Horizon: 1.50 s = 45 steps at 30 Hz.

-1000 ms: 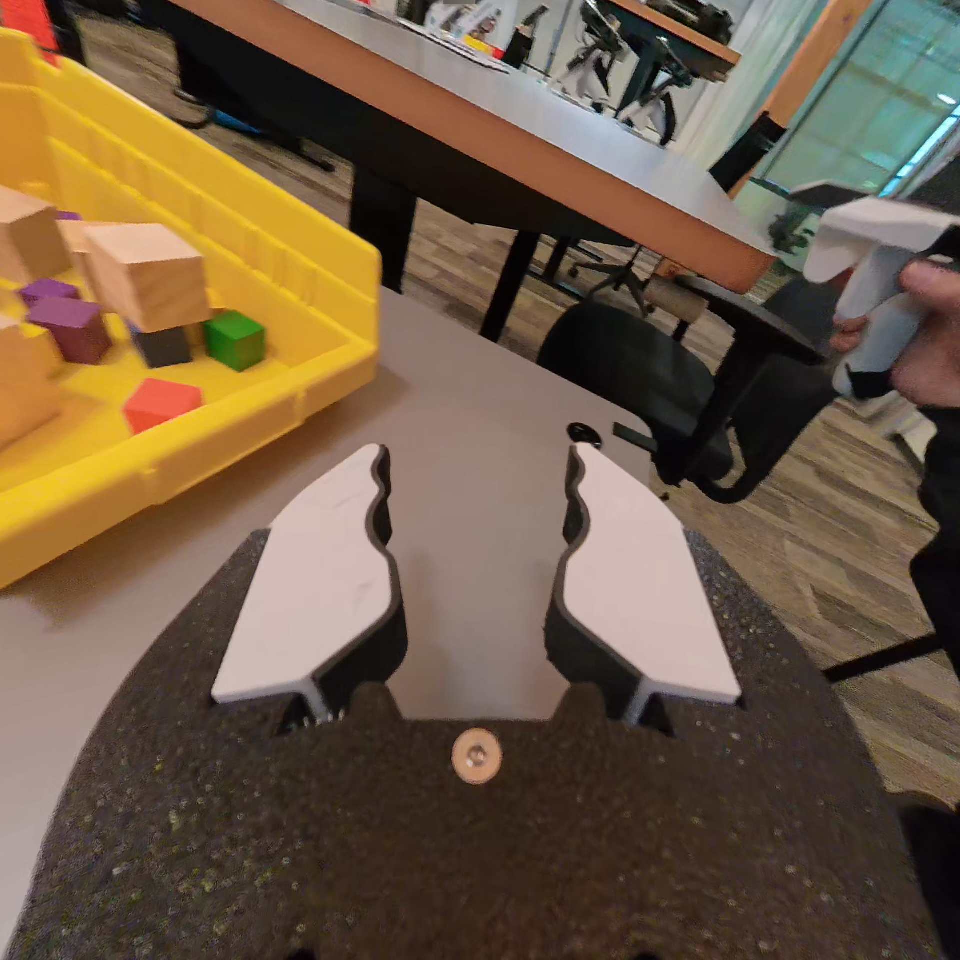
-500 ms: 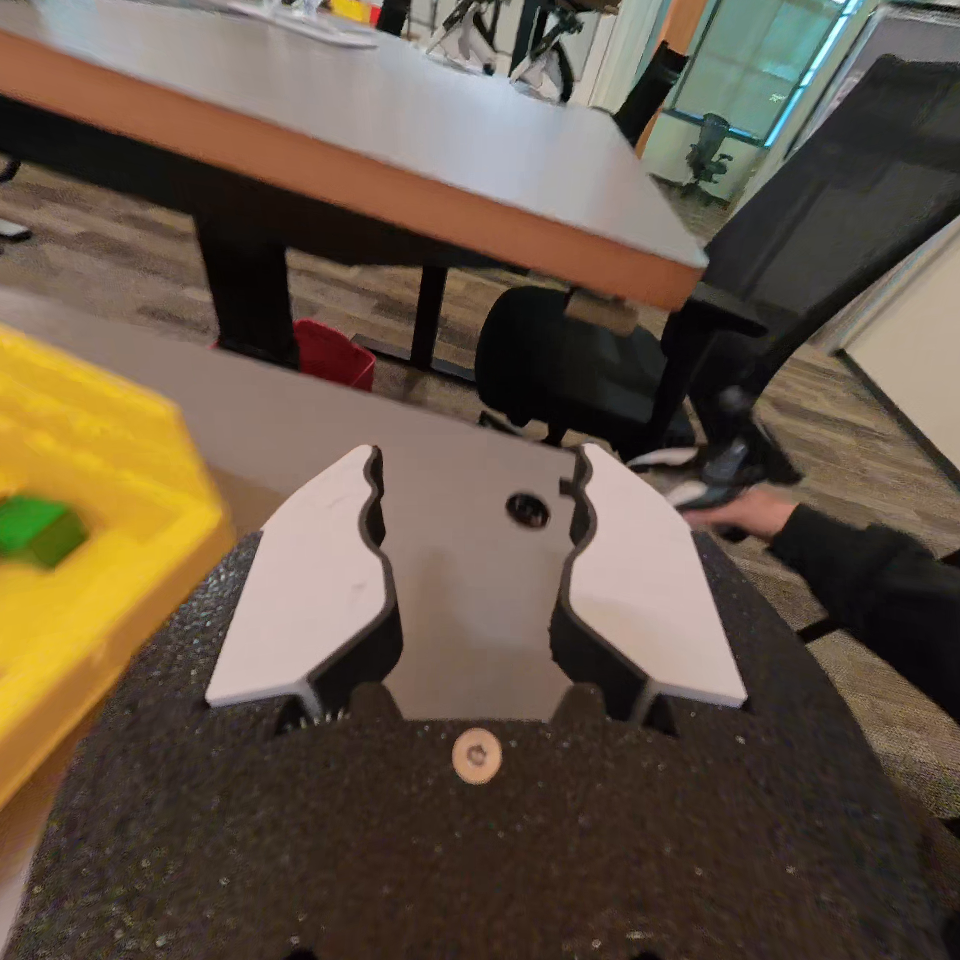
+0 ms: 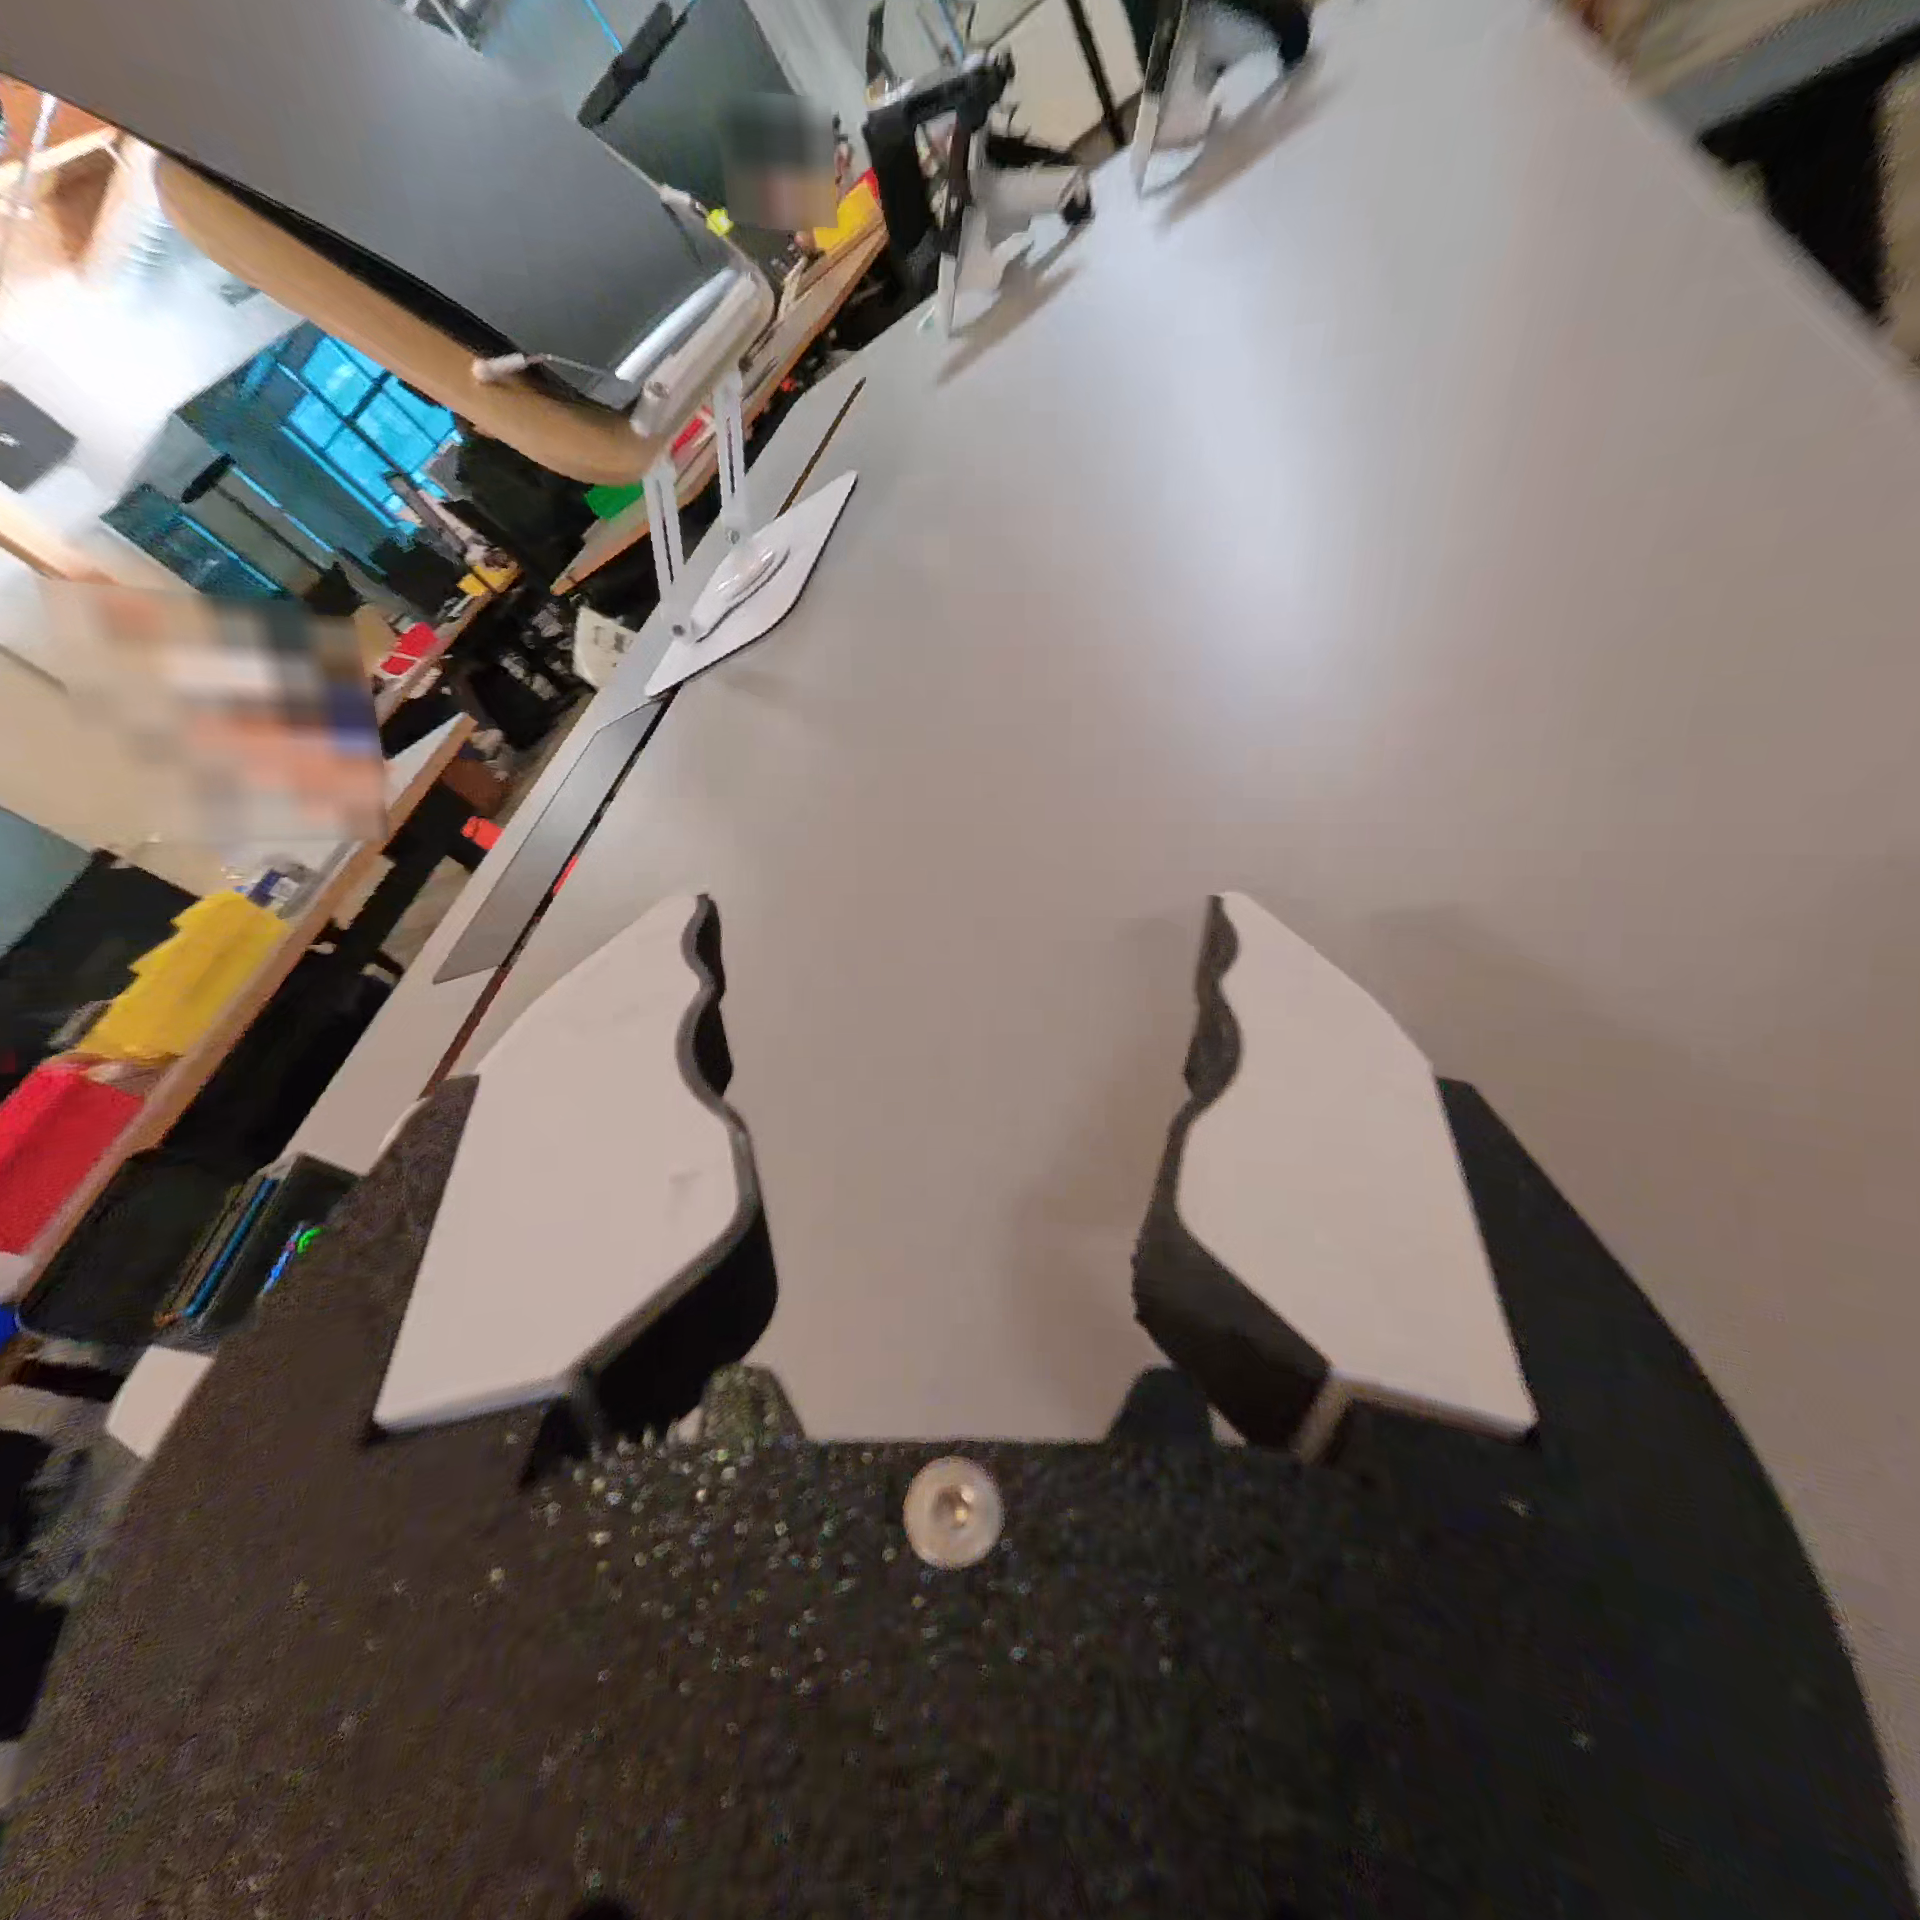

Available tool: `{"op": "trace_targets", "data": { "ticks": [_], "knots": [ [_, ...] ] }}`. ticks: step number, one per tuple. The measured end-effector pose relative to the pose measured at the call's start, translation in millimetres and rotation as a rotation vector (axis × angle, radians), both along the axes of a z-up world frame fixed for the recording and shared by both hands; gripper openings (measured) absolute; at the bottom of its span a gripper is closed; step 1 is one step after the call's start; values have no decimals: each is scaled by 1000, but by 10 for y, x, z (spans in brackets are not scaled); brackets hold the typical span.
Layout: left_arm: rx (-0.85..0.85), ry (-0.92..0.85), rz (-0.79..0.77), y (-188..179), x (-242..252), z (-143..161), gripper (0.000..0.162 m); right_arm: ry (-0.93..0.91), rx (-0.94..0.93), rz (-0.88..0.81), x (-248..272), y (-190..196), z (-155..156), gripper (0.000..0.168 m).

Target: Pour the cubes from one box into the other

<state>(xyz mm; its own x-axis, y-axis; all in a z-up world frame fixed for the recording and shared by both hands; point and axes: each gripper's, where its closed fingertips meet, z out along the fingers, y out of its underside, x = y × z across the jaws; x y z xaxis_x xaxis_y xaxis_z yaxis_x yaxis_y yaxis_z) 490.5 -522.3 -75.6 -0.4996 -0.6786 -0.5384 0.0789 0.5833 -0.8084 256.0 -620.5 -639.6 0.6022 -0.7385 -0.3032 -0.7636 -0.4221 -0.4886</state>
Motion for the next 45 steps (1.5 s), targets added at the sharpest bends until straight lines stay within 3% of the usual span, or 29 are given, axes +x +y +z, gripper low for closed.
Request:
{"op": "trace_targets", "data": {
  "ticks": [3,5,7,9,11,18,19,21,23,26,29,31,32,37,40,43,45],
  "knots": [
    [169,-82,112,48,325,-243,77,67,4,108,-119,-1,-143,74],
    [282,-265,212,130,431,-160,85,24,19,236,-66,-1,-35,71],
    [327,-280,258,164,459,-183,85,-75,-4,353,133,-38,128,67],
    [310,-276,294,225,485,-167,88,-148,-101,506,390,-117,189,74],
    [295,-278,311,252,494,-146,93,-163,-127,667,591,-123,226,70],
    [185,-310,385,420,466,2,94,15,135,1167,870,59,668,62],
    [189,-310,387,419,465,-2,94,57,224,1158,846,205,790,54],
    [213,-298,390,413,485,-34,95,246,401,1238,476,287,1051,57],
    [245,-273,402,425,533,-84,96,190,278,1357,489,57,870,56],
    [252,-261,414,445,558,-100,96,248,211,1218,817,-192,595,56],
    [268,-265,401,421,553,-113,94,274,296,996,1262,-283,621,54],
    [268,-256,403,424,562,-121,94,293,395,1052,1203,-373,803,43],
    [266,-253,403,427,567,-122,94,260,369,1116,1222,-503,764,56],
    [276,-241,405,431,588,-143,93,290,225,1083,1665,-913,533,42],
    [291,-236,402,426,602,-163,91,254,157,1019,2098,-1074,425,31],
    [253,-237,418,459,603,-125,91,250,111,949,2502,-1218,346,31],
    [261,-228,423,463,615,-140,91,264,322,782,2641,-917,453,29]
  ]
}}
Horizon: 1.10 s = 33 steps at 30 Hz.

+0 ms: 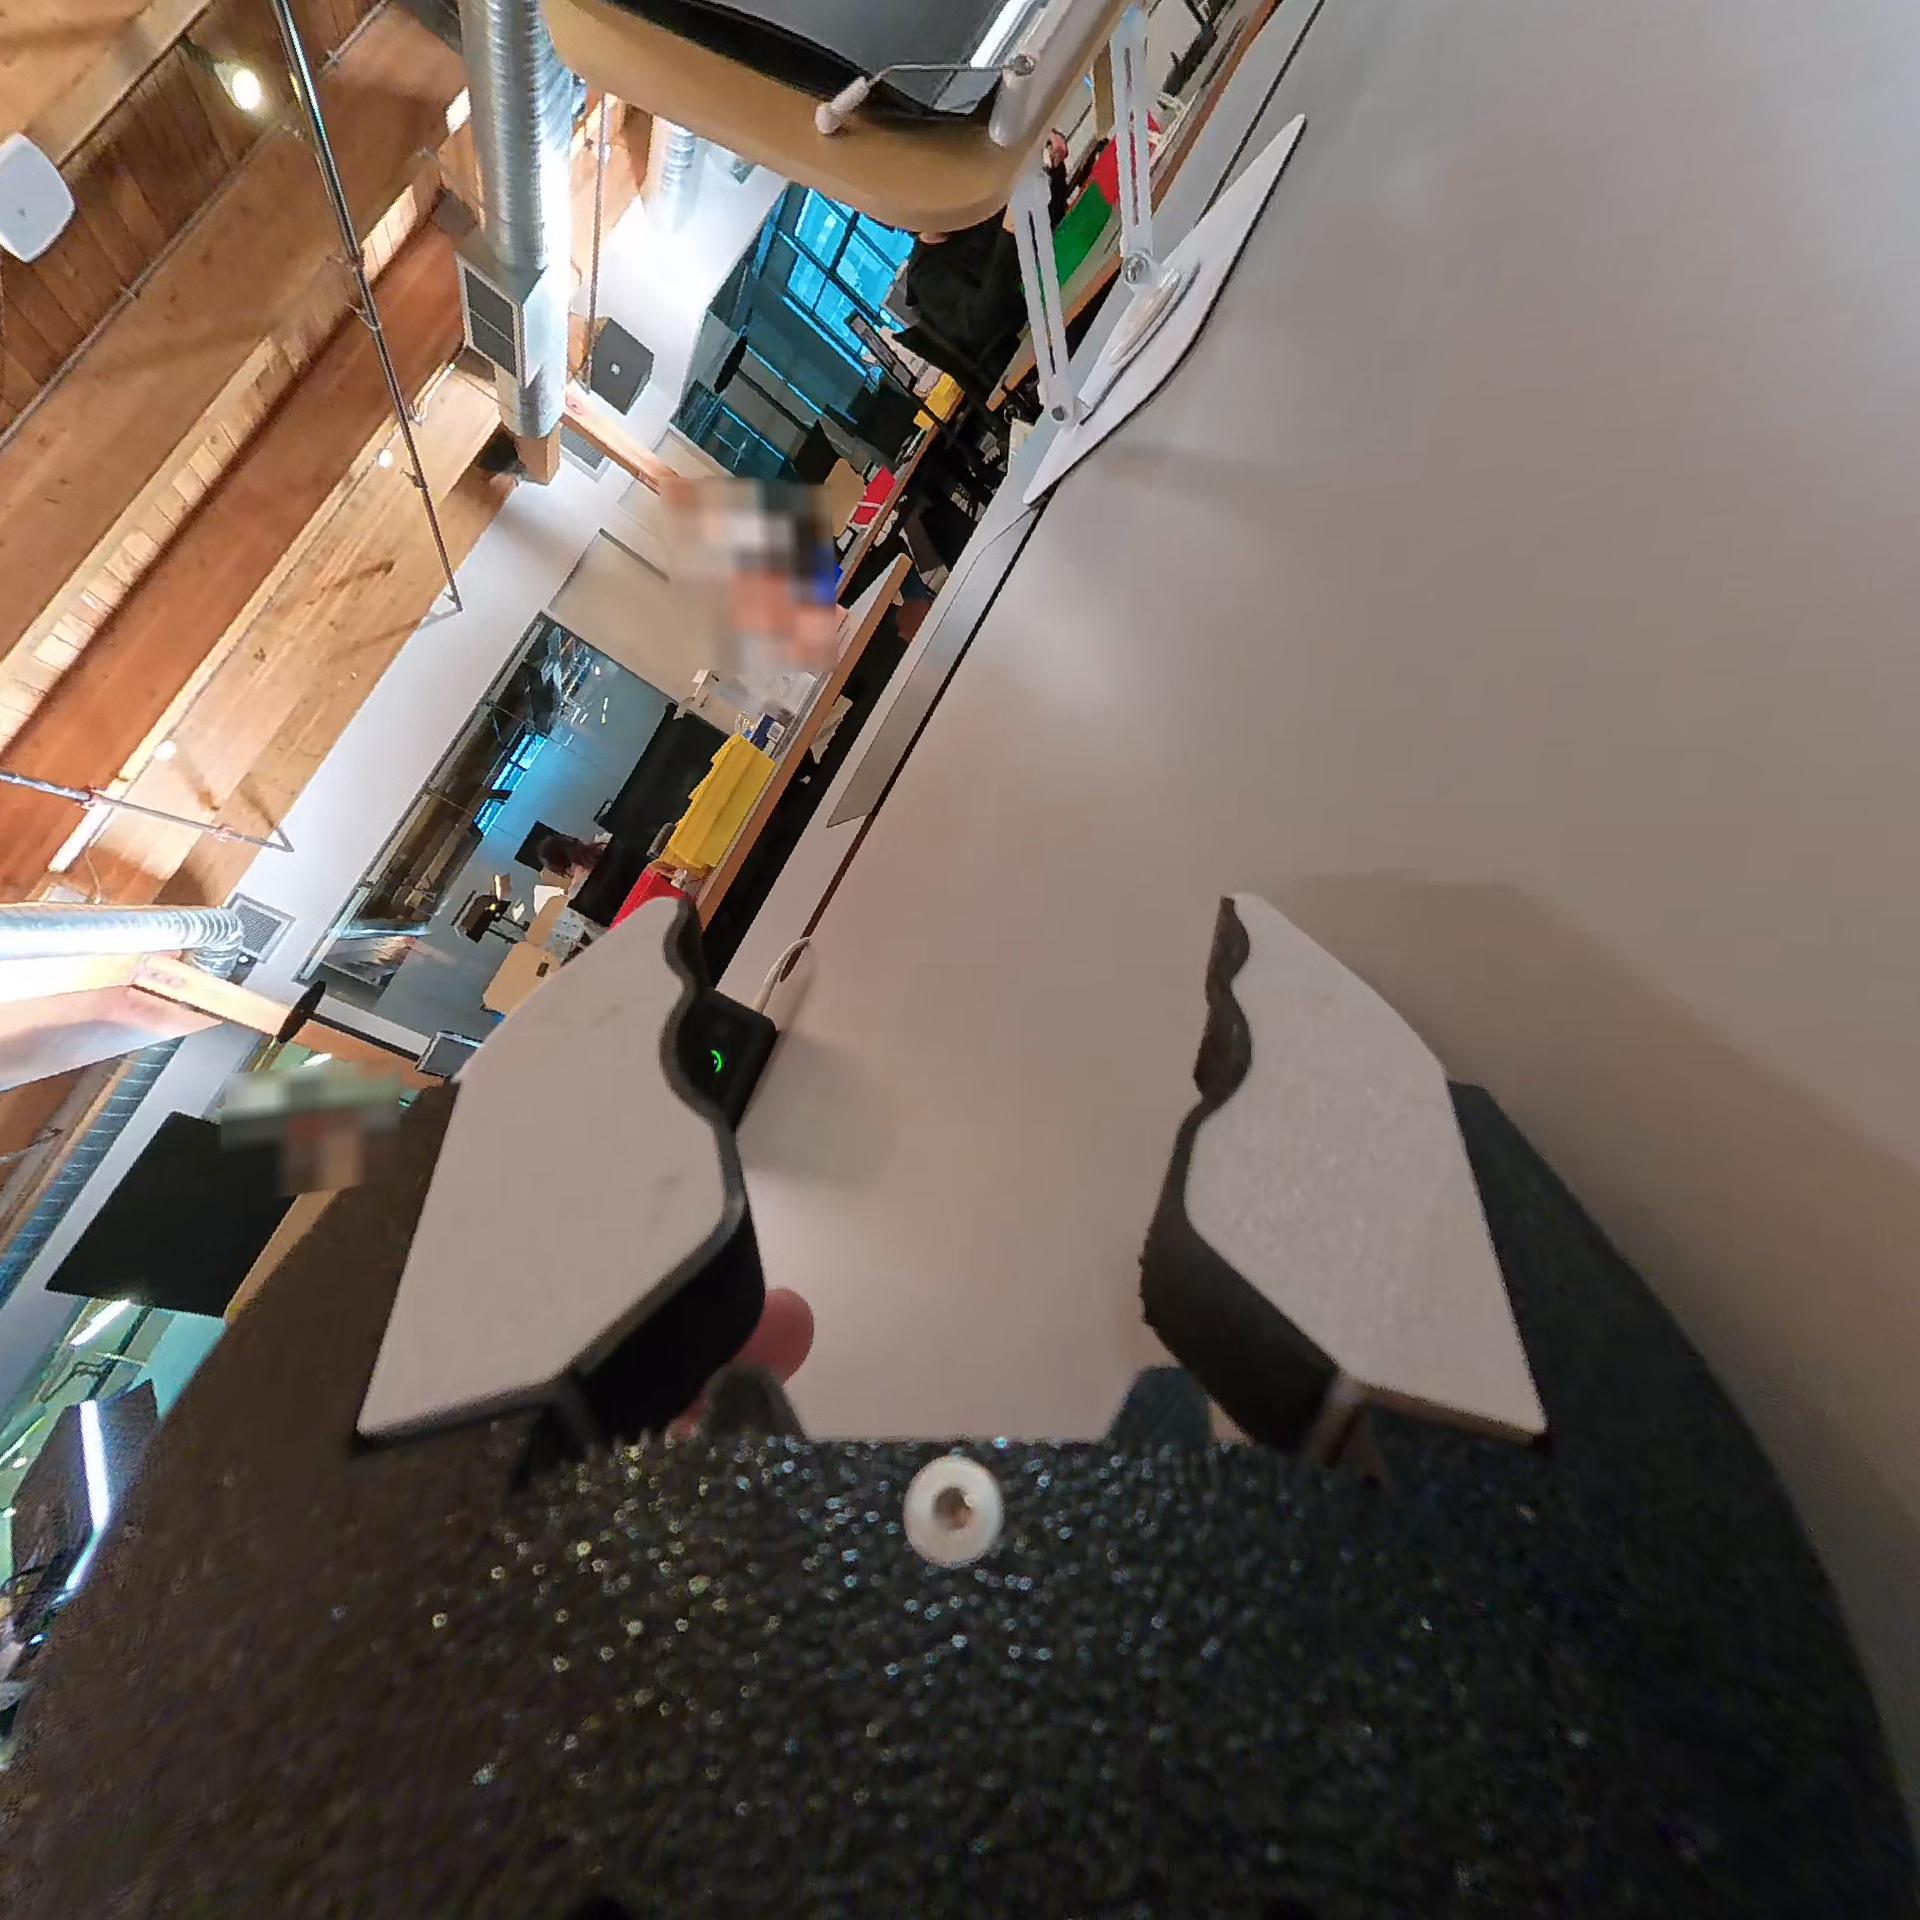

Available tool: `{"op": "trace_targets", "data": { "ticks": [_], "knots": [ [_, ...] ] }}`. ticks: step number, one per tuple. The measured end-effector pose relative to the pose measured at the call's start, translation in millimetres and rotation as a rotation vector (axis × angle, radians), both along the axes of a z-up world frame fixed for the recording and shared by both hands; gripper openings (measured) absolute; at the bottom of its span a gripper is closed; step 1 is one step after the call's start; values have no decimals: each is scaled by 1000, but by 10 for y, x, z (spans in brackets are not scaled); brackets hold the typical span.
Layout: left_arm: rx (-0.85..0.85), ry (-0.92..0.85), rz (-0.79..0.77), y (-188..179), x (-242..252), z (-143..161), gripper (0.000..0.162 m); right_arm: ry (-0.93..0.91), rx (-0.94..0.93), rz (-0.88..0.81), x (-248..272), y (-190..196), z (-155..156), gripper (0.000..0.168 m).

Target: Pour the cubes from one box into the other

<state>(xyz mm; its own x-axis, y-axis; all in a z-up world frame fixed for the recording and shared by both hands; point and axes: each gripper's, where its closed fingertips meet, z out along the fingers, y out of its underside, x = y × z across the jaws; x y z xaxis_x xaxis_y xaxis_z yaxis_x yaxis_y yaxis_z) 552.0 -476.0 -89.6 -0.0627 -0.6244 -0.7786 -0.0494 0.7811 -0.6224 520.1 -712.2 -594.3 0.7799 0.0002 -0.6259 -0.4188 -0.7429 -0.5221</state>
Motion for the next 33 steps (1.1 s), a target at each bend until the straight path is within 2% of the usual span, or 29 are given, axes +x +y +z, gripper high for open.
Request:
{"op": "trace_targets", "data": {
  "ticks": [2,3,5,9,10,15,17,20,23,26,29,33],
  "knots": [
    [31,12,3,-12,18,-35,91,-28,141,-260,253,420,-81,36],
    [40,10,7,-12,29,-38,89,-105,145,-333,332,552,-261,53],
    [43,14,18,-2,45,-46,87,-313,78,-399,420,751,-764,53],
    [70,-5,28,-7,36,-39,87,-502,-54,-399,260,1145,-1859,58],
    [89,-10,25,-24,33,-45,84,-540,-70,-389,205,1221,-2063,63],
    [188,8,25,-68,76,-138,57,-726,-165,-396,360,1518,-2836,67],
    [191,6,36,-52,95,-136,57,-770,-225,-472,545,1624,-3054,78],
    [216,-26,66,-26,145,-108,57,-830,-247,-595,863,1854,-3283,81],
    [282,-61,47,-79,193,-117,58,-923,-273,-704,1268,2036,-3381,91],
    [277,-70,85,-6,208,-96,64,-951,-291,-800,1685,2220,-3437,96],
    [264,-54,111,45,242,-103,62,-976,-252,-740,2021,2464,-3492,97],
    [261,-54,107,39,240,-103,62,-959,-205,-675,2386,2562,-3657,95]
  ]
}}
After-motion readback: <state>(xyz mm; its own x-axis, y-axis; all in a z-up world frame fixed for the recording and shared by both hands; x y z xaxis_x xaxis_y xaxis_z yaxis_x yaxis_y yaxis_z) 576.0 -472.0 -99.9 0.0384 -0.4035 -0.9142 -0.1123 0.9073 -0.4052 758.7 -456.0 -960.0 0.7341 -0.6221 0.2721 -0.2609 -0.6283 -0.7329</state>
